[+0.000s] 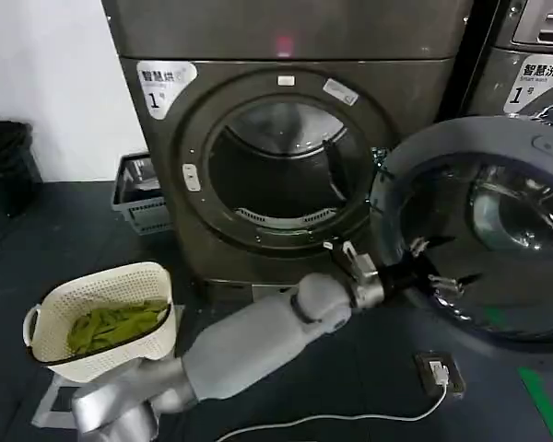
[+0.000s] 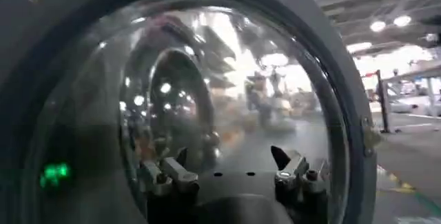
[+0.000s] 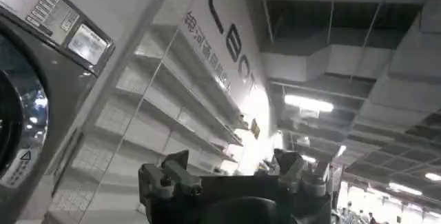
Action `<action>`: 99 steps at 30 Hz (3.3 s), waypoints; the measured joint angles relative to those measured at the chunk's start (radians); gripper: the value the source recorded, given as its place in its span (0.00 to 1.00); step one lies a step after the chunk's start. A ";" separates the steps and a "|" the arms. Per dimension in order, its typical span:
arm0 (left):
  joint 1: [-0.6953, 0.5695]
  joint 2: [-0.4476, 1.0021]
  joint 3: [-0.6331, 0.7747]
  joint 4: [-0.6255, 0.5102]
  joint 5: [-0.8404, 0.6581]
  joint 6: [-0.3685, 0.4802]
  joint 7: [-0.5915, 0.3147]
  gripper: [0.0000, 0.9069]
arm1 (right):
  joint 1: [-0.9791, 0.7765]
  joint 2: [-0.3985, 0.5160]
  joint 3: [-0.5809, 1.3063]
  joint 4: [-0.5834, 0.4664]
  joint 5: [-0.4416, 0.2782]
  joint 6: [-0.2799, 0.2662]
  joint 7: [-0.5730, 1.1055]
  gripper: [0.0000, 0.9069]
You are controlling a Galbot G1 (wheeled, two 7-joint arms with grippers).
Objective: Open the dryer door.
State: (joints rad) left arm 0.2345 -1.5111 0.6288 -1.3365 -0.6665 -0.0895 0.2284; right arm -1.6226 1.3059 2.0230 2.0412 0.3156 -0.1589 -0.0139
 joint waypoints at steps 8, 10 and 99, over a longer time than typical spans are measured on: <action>-0.010 -0.044 -0.018 0.053 0.036 -0.014 -0.012 1.00 | -0.007 0.004 0.007 0.010 0.012 0.001 -0.001 1.00; -0.018 -0.059 -0.022 0.072 0.050 -0.014 -0.021 1.00 | -0.008 0.006 0.011 0.010 0.018 0.001 -0.001 1.00; 0.523 1.646 -0.442 -0.255 0.322 -0.071 0.324 1.00 | 0.118 -0.159 0.164 -0.031 -0.034 0.001 0.053 1.00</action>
State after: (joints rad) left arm 0.7576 0.1345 0.1869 -1.5913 -0.3440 -0.1603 0.5521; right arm -1.5047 1.1474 2.1872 2.0106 0.2817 -0.1575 0.0393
